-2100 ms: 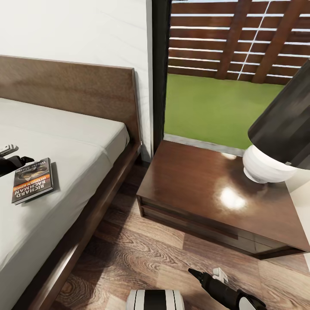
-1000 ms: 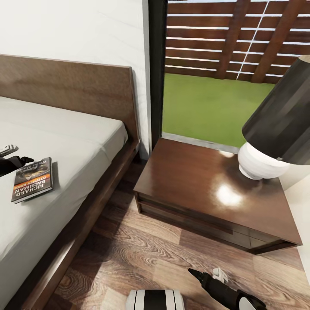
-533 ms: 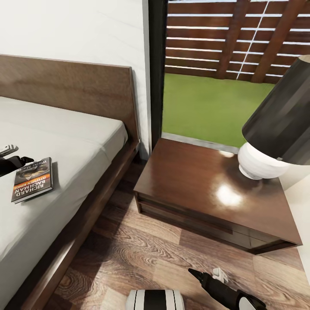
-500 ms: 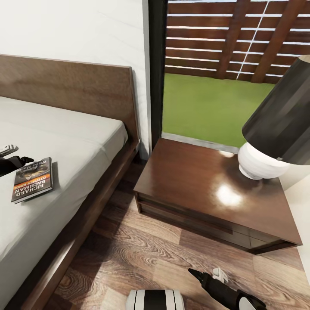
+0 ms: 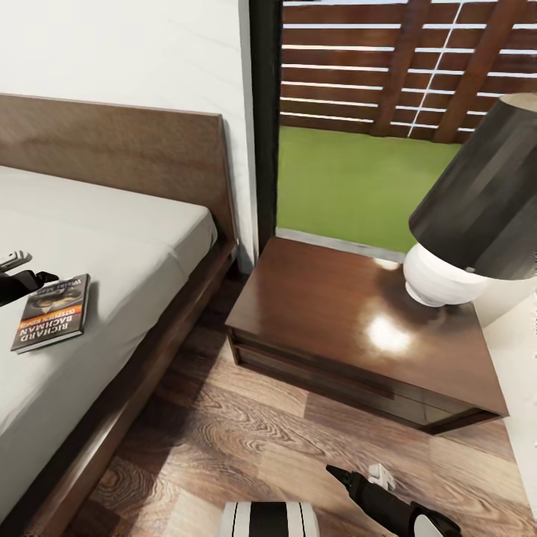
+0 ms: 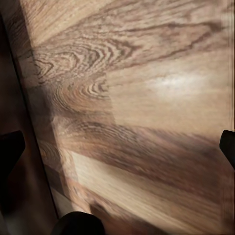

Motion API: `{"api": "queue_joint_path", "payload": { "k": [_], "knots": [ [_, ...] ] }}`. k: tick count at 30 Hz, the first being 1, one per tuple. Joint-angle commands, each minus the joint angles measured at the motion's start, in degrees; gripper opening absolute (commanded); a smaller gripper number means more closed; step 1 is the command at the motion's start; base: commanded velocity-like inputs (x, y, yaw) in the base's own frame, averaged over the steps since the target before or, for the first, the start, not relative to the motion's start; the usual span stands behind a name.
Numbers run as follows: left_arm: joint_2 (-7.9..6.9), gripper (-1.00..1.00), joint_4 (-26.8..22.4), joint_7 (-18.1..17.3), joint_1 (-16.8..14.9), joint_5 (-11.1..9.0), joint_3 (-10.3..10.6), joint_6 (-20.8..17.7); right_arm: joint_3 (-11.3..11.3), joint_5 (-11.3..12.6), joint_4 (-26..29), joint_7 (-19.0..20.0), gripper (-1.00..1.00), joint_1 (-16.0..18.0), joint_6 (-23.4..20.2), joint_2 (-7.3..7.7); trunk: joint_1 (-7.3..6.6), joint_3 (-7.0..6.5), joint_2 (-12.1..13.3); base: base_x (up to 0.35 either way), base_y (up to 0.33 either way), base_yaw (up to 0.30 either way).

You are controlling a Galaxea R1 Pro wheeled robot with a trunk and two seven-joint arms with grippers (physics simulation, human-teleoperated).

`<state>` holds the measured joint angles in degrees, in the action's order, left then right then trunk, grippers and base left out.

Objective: In the bedroom, move the book from the bed onto either nightstand, and place the two sandals side by side next to the bed.

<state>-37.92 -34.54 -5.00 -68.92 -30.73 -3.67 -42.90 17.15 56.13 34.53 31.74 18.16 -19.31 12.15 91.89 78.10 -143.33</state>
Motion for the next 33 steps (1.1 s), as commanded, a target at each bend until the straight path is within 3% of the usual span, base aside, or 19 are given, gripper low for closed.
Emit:
{"api": "queue_joint_path", "payload": {
  "k": [1, 33],
  "knots": [
    [0.04, 1.00, 0.44, -0.10, 0.02, -0.12, -0.20, -0.61, 0.25, 0.56, 0.01, -0.01, 1.00, 0.03, -0.21, 0.06, -0.01, 0.05, -0.01, -0.063, -0.062, 0.000],
    [0.04, 1.00, 0.44, -0.10, 0.02, -0.04, -0.13, -0.61, 0.25, 0.56, 0.01, -0.01, 1.00, 0.03, -0.21, 0.06, -0.01, 0.05, -0.01, -0.008, -0.008, 0.000]
  ]
}}
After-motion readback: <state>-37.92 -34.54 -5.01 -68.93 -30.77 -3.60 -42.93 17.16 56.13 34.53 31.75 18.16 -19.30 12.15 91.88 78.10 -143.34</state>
